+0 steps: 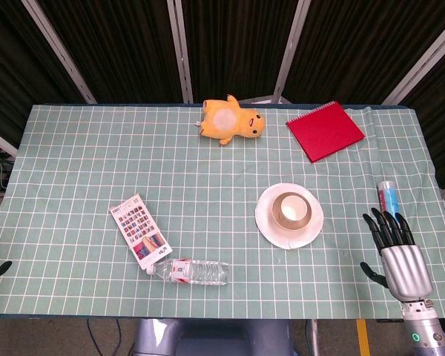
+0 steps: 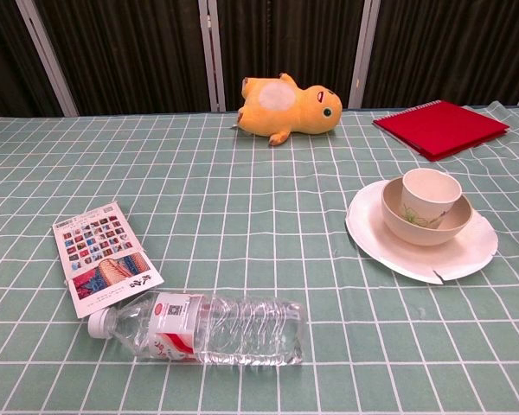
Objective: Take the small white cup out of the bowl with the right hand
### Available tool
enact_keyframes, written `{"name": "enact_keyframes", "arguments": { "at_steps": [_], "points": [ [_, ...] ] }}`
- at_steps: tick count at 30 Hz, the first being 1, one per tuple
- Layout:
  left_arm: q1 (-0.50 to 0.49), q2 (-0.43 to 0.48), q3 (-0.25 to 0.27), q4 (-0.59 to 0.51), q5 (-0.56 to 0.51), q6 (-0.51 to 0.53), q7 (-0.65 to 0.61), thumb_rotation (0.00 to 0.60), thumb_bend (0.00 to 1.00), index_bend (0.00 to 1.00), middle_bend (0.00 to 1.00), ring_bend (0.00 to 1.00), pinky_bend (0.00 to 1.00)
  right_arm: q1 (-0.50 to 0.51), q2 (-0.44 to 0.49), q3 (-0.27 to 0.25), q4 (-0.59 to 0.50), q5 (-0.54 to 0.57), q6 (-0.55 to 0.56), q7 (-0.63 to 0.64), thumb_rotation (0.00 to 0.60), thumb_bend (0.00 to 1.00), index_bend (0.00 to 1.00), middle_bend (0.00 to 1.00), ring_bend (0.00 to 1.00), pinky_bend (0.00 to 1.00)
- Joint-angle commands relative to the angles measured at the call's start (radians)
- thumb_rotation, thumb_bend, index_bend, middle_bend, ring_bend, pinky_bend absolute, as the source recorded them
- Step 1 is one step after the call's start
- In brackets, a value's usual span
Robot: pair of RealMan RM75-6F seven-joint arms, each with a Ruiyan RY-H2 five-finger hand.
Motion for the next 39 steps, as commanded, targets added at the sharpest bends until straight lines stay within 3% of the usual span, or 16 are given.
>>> {"name": "enact_keyframes", "arguments": {
  "at_steps": [1,15,16,17,19,20,21,22,24,25,30,39],
  "points": [
    [0.0,0.0,0.0,0.0,0.0,0.001,-0.001,0.6,0.0,0.0,0.0,0.0,0.0,0.0,0.0,0.0,0.0,0.0,-0.001,0.0,0.6,0.09,0.0,0.0,0.0,0.0],
    [-0.001,0.004,-0.005,0.004,-0.001,0.001,-0.017,0.6,0.0,0.0,0.0,0.0,0.0,0.022,-0.01,0.006,-0.032,-0.014,-0.02,-0.015,0.6,0.09,0.0,0.0,0.0,0.0],
    [0.001,0.005,-0.006,0.003,-0.002,0.005,-0.022,0.6,0.0,0.0,0.0,0.0,0.0,0.039,-0.026,0.017,-0.032,-0.025,-0.027,-0.014,0.6,0.09,0.11,0.0,0.0,0.0],
    [0.002,0.007,-0.005,0.003,-0.002,0.006,-0.025,0.6,0.0,0.0,0.0,0.0,0.0,0.05,-0.04,0.025,-0.026,-0.028,-0.031,-0.016,0.6,0.09,0.28,0.0,0.0,0.0],
    [0.004,0.01,-0.004,0.003,0.0,0.007,-0.033,0.6,0.0,0.0,0.0,0.0,0.0,0.077,-0.072,0.043,-0.016,-0.028,-0.052,-0.037,0.6,0.09,0.86,0.0,0.0,0.0],
    [0.004,0.011,-0.004,0.004,0.001,0.008,-0.036,0.6,0.0,0.0,0.0,0.0,0.0,0.091,-0.086,0.051,-0.016,-0.026,-0.065,-0.05,0.6,0.09,0.97,0.0,0.0,0.0],
    [0.005,0.012,-0.004,0.004,0.001,0.008,-0.038,0.6,0.0,0.0,0.0,0.0,0.0,0.104,-0.1,0.059,-0.015,-0.023,-0.077,-0.062,0.6,0.1,0.93,0.0,0.0,0.0],
    [0.005,0.012,-0.004,0.005,0.001,0.009,-0.04,0.6,0.0,0.0,0.0,0.0,0.0,0.112,-0.11,0.064,-0.015,-0.021,-0.085,-0.071,0.6,0.1,0.79,0.0,0.0,0.0],
    [0.006,0.015,-0.004,0.005,0.0,0.008,-0.044,0.6,0.0,0.0,0.0,0.0,0.0,0.141,-0.139,0.078,-0.013,-0.009,-0.118,-0.097,0.6,0.1,0.43,0.0,0.0,0.0],
    [0.007,0.016,-0.004,0.005,-0.001,0.008,-0.047,0.6,0.0,0.0,0.0,0.0,0.0,0.159,-0.157,0.086,-0.013,0.008,-0.147,-0.114,0.6,0.1,0.34,0.01,0.0,0.0],
    [0.008,0.019,-0.005,0.005,-0.002,0.008,-0.056,0.6,0.0,0.0,0.0,0.0,0.0,0.223,-0.223,0.118,-0.008,0.1,-0.255,-0.174,0.6,0.13,0.38,0.03,0.0,0.0],
    [0.006,0.018,-0.003,0.005,0.0,0.004,-0.053,0.6,0.0,0.0,0.0,0.0,0.0,0.282,-0.305,0.151,0.05,0.198,-0.325,-0.212,0.6,0.15,0.41,0.05,0.0,0.0]
  ]
}}
